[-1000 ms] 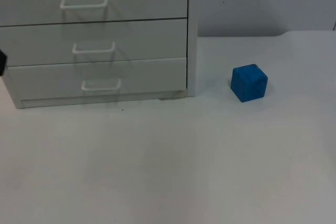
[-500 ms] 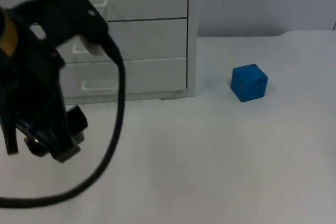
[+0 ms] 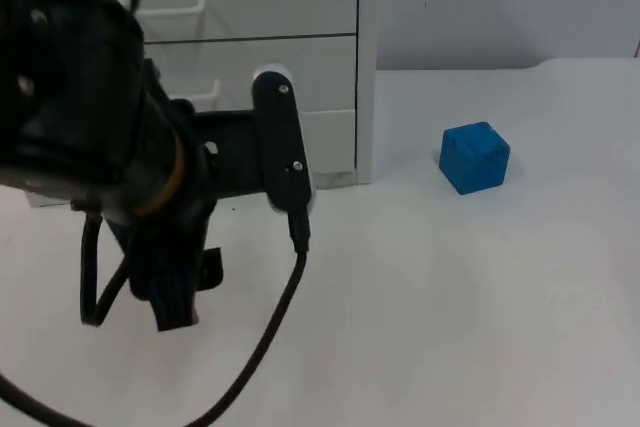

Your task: Open the drawer with the left hand, place the block into the drawer with the right hand, then close the drawer with the left hand.

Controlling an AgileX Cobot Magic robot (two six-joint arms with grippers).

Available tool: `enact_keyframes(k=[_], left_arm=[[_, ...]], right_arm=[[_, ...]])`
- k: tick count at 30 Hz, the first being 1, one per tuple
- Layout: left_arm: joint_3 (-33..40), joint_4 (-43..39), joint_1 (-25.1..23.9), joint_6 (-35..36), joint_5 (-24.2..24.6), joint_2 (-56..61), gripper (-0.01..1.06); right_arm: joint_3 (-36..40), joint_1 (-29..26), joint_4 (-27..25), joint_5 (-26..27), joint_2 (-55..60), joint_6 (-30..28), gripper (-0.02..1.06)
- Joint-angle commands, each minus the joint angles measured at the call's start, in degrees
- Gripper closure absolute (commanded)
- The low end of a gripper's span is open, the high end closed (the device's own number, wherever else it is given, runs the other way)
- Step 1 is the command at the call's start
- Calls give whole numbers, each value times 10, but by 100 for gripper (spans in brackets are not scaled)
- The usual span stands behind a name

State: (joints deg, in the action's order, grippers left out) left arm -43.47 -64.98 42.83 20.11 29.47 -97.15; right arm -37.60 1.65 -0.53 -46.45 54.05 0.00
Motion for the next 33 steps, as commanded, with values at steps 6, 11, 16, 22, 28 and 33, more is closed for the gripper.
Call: enact_keyframes(k=[6,11,16,22,28,33], left_arm=[[-2,-237,-36,211,-48,-42,31],[-3,-303,-81,258,-78,-64,31],[-9,-350,-102,324,-82,-89,31],[-35,-350,-109,331,-76,-128,32],[-54,-350,-109,331,-77,-150,35],[-81,-350,-109,328,-65,-183,36]], right_arm=[[-6,2,-1,9,1,0,0],[-6,2,-1,16,1,4,0],[-6,2,-1,17,1,4,0],[-6,2,1,17,1,4,0],[-6,2,2,16,1,4,0],[-6,2,2,16,1,4,0]])
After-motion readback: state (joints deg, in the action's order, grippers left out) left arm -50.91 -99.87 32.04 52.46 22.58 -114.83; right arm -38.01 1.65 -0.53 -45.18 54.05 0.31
